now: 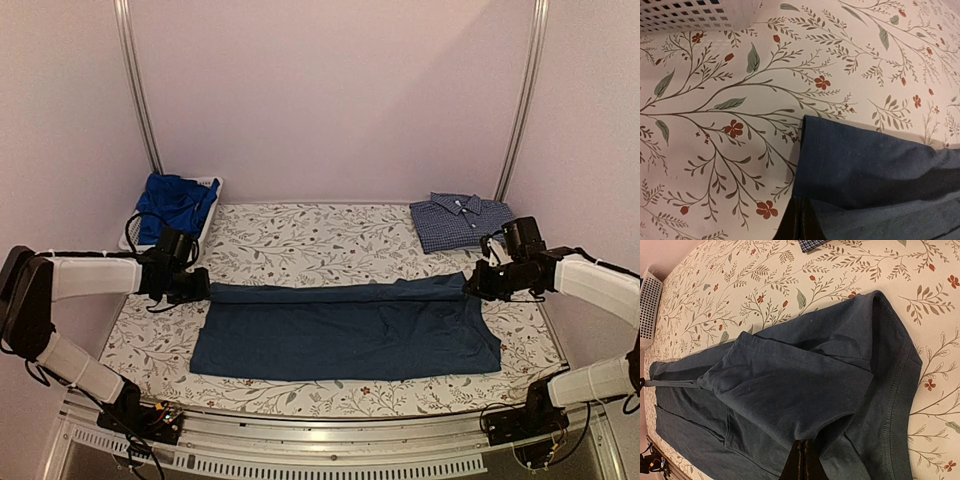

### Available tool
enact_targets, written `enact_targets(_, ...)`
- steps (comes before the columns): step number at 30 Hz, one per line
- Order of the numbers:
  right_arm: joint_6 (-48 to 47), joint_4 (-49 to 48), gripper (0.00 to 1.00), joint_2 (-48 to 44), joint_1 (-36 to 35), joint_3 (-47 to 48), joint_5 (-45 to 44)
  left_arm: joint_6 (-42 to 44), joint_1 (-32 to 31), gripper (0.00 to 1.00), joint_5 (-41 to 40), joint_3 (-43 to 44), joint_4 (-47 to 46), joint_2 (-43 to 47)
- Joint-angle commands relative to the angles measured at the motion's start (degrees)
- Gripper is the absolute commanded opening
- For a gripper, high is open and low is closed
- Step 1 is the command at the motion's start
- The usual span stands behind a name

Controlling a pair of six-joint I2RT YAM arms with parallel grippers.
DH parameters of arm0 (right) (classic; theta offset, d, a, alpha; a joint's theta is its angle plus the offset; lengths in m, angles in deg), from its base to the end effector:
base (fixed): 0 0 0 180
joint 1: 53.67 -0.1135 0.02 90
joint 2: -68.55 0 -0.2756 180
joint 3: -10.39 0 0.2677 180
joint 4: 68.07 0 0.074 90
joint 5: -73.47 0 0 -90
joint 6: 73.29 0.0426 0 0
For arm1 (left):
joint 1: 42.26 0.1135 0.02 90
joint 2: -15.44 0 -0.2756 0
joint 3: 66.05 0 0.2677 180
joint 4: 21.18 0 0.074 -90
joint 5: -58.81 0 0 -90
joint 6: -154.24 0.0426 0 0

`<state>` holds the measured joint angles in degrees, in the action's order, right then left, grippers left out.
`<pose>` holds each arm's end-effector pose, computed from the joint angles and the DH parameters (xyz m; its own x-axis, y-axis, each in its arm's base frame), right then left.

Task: Fold and stack the mixed laundry pile
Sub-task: Fold the 1/3-folded T-shirt at the center of the board, then adjust the rectangle-folded T-shirt at the center of the board.

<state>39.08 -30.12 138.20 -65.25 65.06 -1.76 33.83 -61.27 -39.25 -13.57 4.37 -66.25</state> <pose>0.2449 0.0613 0.2108 -0.8540 0.2007 -0.4800 -0.0212 0.9084 0.4175 0.2675 -0.0858 0.1607 -0.7905 -0.2577 -0.5556 -0.1787 0.9647 -0.1933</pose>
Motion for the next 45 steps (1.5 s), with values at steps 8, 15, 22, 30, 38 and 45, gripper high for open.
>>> enact_targets(8,4.07,-0.52,0.00,-2.84,-0.32,-4.32,1.58,-0.08,-0.53,0.00,1.11,2.86,2.91,-2.18)
enact_targets(15,5.02,0.10,0.00,-3.29,-0.62,-5.27,0.94,0.46,-0.75,0.00,1.35,2.94,3.74,-2.06)
enact_targets(22,5.64,2.56,0.28,-3.83,-0.56,-4.38,1.01,0.02,-0.62,0.22,0.55,2.96,6.67,0.94)
enact_targets(30,0.97,2.52,0.55,-3.33,-0.45,2.94,-1.58,3.01,-0.80,0.39,6.80,7.78,6.28,2.86)
enact_targets(38,-5.18,-0.24,0.55,12.59,-0.12,12.69,-2.44,5.45,-4.67,0.44,13.21,13.13,1.05,-5.41)
enact_targets(45,-10.66,-0.73,0.52,23.52,0.08,18.04,2.47,7.00,-8.62,0.46,13.19,17.97,1.55,-11.15)
